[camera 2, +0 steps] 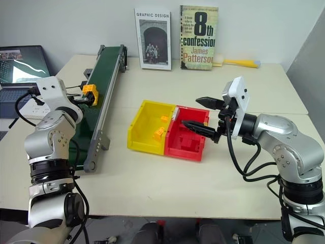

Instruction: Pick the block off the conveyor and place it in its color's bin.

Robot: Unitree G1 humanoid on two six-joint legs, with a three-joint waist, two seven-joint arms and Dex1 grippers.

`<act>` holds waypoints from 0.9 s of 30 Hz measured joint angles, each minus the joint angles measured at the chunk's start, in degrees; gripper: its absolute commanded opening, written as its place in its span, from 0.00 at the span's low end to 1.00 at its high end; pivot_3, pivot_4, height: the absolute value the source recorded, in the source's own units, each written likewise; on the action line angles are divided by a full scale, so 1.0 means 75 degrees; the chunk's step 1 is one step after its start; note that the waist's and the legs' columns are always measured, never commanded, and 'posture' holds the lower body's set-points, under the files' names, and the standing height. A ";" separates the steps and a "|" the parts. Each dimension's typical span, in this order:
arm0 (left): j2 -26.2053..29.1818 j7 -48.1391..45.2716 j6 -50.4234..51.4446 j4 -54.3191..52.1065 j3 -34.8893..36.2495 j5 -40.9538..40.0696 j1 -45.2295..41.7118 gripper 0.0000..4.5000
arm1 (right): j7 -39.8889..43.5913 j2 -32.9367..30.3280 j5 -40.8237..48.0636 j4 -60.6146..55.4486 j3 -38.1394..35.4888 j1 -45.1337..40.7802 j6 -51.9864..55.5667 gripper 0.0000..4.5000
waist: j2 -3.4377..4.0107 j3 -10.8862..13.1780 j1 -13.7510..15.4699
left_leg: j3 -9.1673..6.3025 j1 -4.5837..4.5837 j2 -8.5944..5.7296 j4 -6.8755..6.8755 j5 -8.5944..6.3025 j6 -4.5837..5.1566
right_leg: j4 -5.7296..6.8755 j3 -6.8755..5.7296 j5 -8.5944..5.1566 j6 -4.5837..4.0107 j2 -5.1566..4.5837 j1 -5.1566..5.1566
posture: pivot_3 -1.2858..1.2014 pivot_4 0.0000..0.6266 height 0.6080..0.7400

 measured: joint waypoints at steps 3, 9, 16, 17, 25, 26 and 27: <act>-0.0002 0.0018 0.0059 0.0000 0.0002 -0.0012 0.0000 0.83 | -0.0003 0.0000 0.0000 0.0000 0.0000 -0.0001 0.0000 1.00 | 0.0000 0.0000 -0.0001 | 0.0000 0.0000 0.0000 0.0000 0.0000 0.0000 | 0.0000 0.0000 0.0000 0.0000 0.0000 0.0000 | 0.52 0.24 1.00; -0.0117 0.0180 0.0509 -0.0003 0.0228 -0.0199 0.0009 0.59 | -0.0009 -0.0001 0.0001 0.0001 0.0011 -0.0036 0.0000 1.00 | 0.0000 0.0000 0.0000 | 0.0000 0.0000 0.0000 0.0000 0.0000 0.0000 | 0.0000 0.0000 0.0000 0.0000 0.0000 0.0000 | 0.52 0.24 1.00; -0.0345 0.0597 0.1182 -0.0212 0.0683 -0.0477 0.0020 0.34 | -0.0014 -0.0003 0.0005 0.0017 0.0052 -0.0158 0.0003 1.00 | 0.0000 0.0000 -0.0001 | -0.0002 0.0001 0.0001 0.0000 0.0000 0.0000 | 0.0001 -0.0001 0.0000 0.0000 -0.0001 0.0000 | 0.52 0.24 1.00; -0.0348 0.0649 0.1267 -0.0267 0.0716 -0.0512 0.0021 0.34 | -0.0014 -0.0003 0.0006 0.0018 0.0052 -0.0170 0.0003 1.00 | -0.0001 0.0000 0.0001 | -0.0003 0.0001 0.0002 0.0000 0.0000 0.0000 | 0.0002 -0.0002 0.0000 0.0000 -0.0001 0.0000 | 0.52 0.24 1.00; -0.0229 0.0618 0.1458 -0.0456 0.0615 -0.0503 -0.0056 0.34 | -0.0019 -0.0003 0.0005 0.0049 0.0052 -0.0188 0.0002 1.00 | 0.0000 0.0000 0.0002 | -0.0002 -0.0001 0.0001 0.0000 0.0000 -0.0001 | -0.0001 -0.0002 0.0000 0.0000 -0.0001 0.0000 | 0.52 0.24 1.00; -0.0141 0.0505 0.1447 -0.0484 0.0509 -0.0486 -0.0066 0.34 | -0.0026 -0.0003 0.0001 0.0050 0.0052 -0.0187 0.0000 1.00 | 0.0000 0.0000 0.0001 | -0.0001 -0.0001 0.0001 -0.0001 0.0001 -0.0001 | -0.0001 -0.0002 0.0000 0.0000 -0.0001 0.0000 | 0.52 0.24 1.00; -0.0045 0.0342 0.1424 -0.0546 0.0379 -0.0481 -0.0094 0.34 | -0.0036 -0.0003 -0.0003 0.0052 0.0052 -0.0187 -0.0003 1.00 | 0.0000 0.0000 0.0001 | -0.0002 -0.0001 0.0000 -0.0001 0.0001 -0.0001 | -0.0001 -0.0002 0.0000 0.0000 -0.0001 0.0000 | 0.52 0.24 1.00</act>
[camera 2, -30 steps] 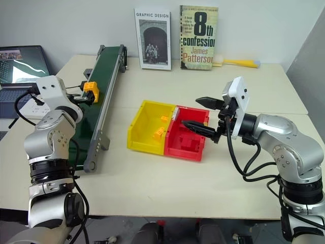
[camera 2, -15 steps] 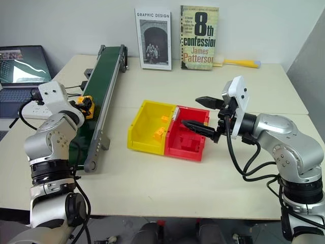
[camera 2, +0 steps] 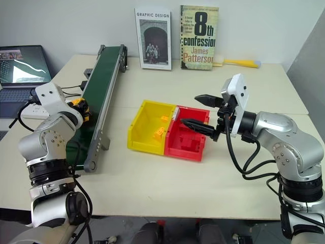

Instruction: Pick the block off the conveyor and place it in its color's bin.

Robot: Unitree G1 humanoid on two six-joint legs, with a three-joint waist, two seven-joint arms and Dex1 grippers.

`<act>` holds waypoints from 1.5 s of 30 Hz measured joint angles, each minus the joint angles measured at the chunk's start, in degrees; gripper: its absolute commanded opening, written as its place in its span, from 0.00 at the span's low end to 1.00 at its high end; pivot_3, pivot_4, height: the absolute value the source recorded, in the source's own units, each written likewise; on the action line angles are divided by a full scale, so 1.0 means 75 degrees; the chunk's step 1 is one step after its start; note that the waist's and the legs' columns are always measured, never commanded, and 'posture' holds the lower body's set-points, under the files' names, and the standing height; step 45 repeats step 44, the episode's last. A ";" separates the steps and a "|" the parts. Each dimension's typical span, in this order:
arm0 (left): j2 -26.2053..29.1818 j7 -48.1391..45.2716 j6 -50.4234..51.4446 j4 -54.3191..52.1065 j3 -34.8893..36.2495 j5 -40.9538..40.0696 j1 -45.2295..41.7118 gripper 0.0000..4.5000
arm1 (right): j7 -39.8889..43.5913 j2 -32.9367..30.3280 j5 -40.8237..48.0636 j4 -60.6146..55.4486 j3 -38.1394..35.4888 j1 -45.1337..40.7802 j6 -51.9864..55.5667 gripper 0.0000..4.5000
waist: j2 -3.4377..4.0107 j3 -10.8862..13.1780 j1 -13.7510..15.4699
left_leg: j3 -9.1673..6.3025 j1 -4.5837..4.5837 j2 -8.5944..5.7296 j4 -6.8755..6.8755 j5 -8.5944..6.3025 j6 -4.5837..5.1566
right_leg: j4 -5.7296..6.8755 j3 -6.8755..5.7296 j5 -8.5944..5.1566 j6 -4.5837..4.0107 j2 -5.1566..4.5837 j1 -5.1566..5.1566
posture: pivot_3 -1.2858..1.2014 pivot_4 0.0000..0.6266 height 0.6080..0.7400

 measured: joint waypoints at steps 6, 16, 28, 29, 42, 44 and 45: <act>0.0499 -0.1907 0.0057 -0.0444 -0.1470 -0.0136 -0.0398 0.34 | -0.0053 -0.0129 -0.0029 -0.0037 0.0002 0.0097 -0.0015 1.00 | 0.0000 0.0000 0.0027 | -0.0005 -0.0005 -0.0008 0.0000 0.0001 -0.0002 | -0.0006 -0.0010 0.0000 0.0000 0.0006 0.0003 | 0.52 0.24 1.00; 0.0628 -0.4631 0.0795 -0.1480 -0.3389 -0.0980 -0.0592 0.34 | 0.0021 -0.0847 -0.0228 -0.0808 0.0037 0.0928 -0.0011 1.00 | 0.0002 0.0001 -0.0042 | 0.0003 -0.0003 0.0001 -0.0007 0.0000 0.0000 | -0.0019 0.0003 0.0000 0.0000 0.0013 0.0003 | 0.52 0.24 1.00; 0.0589 -0.4876 0.0039 -0.0966 -0.3861 -0.0345 -0.0340 0.76 | -0.0174 -0.0913 -0.0108 -0.1184 0.0018 0.1162 0.0116 1.00 | 0.0002 0.0001 0.0003 | 0.0002 -0.0005 -0.0004 -0.0003 0.0000 0.0005 | -0.0019 0.0002 0.0000 0.0000 0.0015 0.0005 | 0.52 0.24 1.00; 0.0589 -0.4879 0.0019 -0.0914 -0.3853 -0.0343 -0.0348 0.78 | -0.0185 -0.0913 -0.0105 -0.1184 0.0000 0.1166 0.0116 1.00 | 0.0002 0.0001 0.0001 | 0.0003 -0.0004 -0.0004 -0.0003 0.0000 0.0005 | -0.0019 0.0004 0.0000 0.0000 0.0015 0.0004 | 0.52 0.24 1.00; 0.2640 -0.6608 -0.0008 -0.1588 -0.3167 -0.0698 0.0124 0.99 | 0.0271 -0.1185 -0.0352 -0.0506 0.0069 0.0945 -0.0186 1.00 | 0.0006 0.0004 -0.0023 | 0.0005 -0.0001 -0.0002 -0.0007 -0.0001 0.0007 | -0.0026 0.0003 -0.0001 0.0000 0.0025 0.0005 | 0.52 0.24 1.00; 0.3018 -0.7014 -0.0119 -0.1698 -0.3098 -0.0741 0.0342 0.99 | 0.0392 -0.1187 -0.0488 -0.0261 0.0089 0.0815 -0.0363 1.00 | 0.0007 0.0005 -0.0017 | 0.0002 -0.0001 -0.0001 -0.0007 -0.0006 0.0015 | -0.0025 0.0000 -0.0001 -0.0001 0.0027 0.0005 | 0.52 0.24 1.00; 0.3018 -0.7014 -0.0119 -0.1698 -0.3098 -0.0741 0.0342 0.99 | 0.0392 -0.1187 -0.0488 -0.0261 0.0089 0.0815 -0.0363 1.00 | 0.0007 0.0005 -0.0017 | 0.0002 -0.0001 -0.0001 -0.0007 -0.0006 0.0015 | -0.0025 0.0000 -0.0001 -0.0001 0.0027 0.0005 | 0.52 0.24 1.00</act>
